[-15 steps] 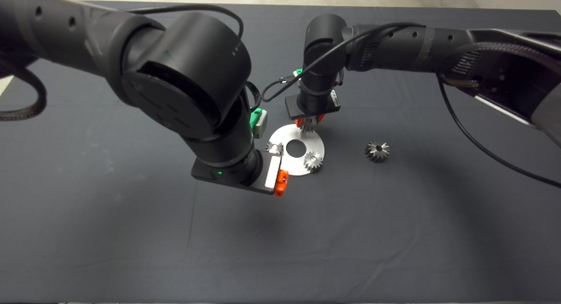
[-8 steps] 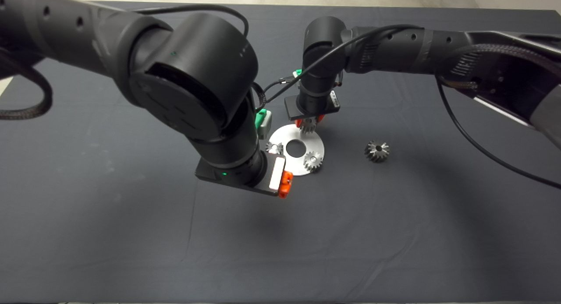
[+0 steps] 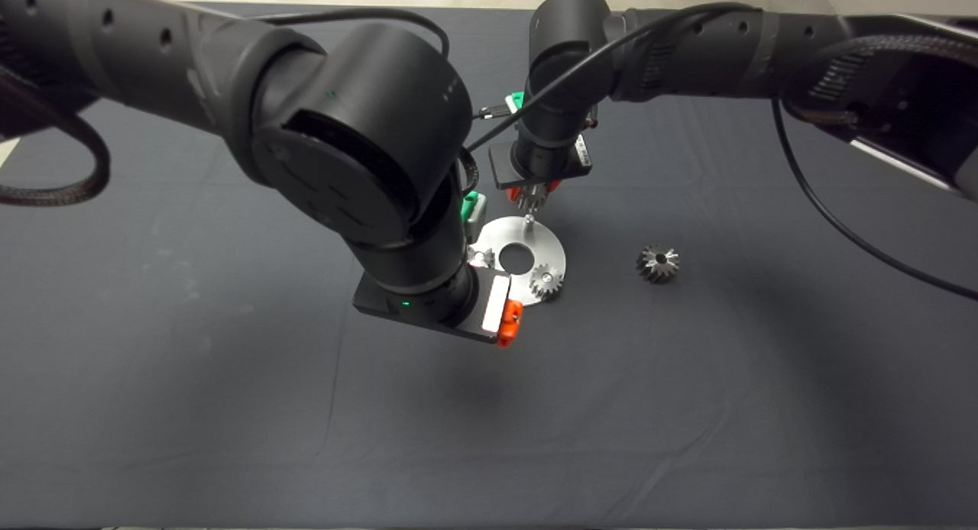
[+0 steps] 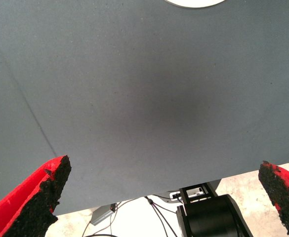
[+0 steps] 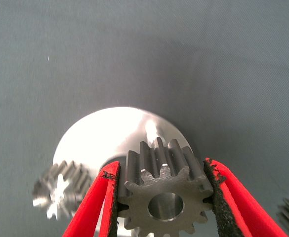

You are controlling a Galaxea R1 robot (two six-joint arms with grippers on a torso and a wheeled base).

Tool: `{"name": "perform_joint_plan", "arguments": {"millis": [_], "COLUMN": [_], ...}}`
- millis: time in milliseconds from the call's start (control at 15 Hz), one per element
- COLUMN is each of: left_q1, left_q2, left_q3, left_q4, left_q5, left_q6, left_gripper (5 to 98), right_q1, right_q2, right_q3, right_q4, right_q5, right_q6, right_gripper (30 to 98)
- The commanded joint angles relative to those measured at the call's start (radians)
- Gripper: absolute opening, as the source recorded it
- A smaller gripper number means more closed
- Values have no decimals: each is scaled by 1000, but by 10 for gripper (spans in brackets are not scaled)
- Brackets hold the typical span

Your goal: Remove an incorrectly installed larger gear and replace it with the correct smaller gear

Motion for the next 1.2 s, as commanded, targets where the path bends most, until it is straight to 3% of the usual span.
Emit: {"name": "perform_joint_plan", "arguments": {"millis": [0, 533, 667, 933, 1133], "left_q1": [-13, -13, -13, -13, -13], "left_q2": [7, 6, 6, 10, 23], "left_q3": [-3, -1, -3, -9, -21], "left_q4": [5, 7, 5, 5, 7], "left_q5": [60, 60, 61, 61, 61], "left_q6": [4, 4, 4, 4, 4], "left_gripper": [976, 976, 976, 976, 976], "right_q1": [51, -17, -57, -52, -42], "right_q2": [-42, -25, -17, 35, 46], "right_q3": [58, 18, -8, -86, -91], "right_q4": [27, 12, -31, -40, -40], "right_q5": [-87, -87, -87, -87, -87], "right_q6": [38, 29, 20, -1, -1], "right_gripper": [388, 376, 375, 374, 374]}}
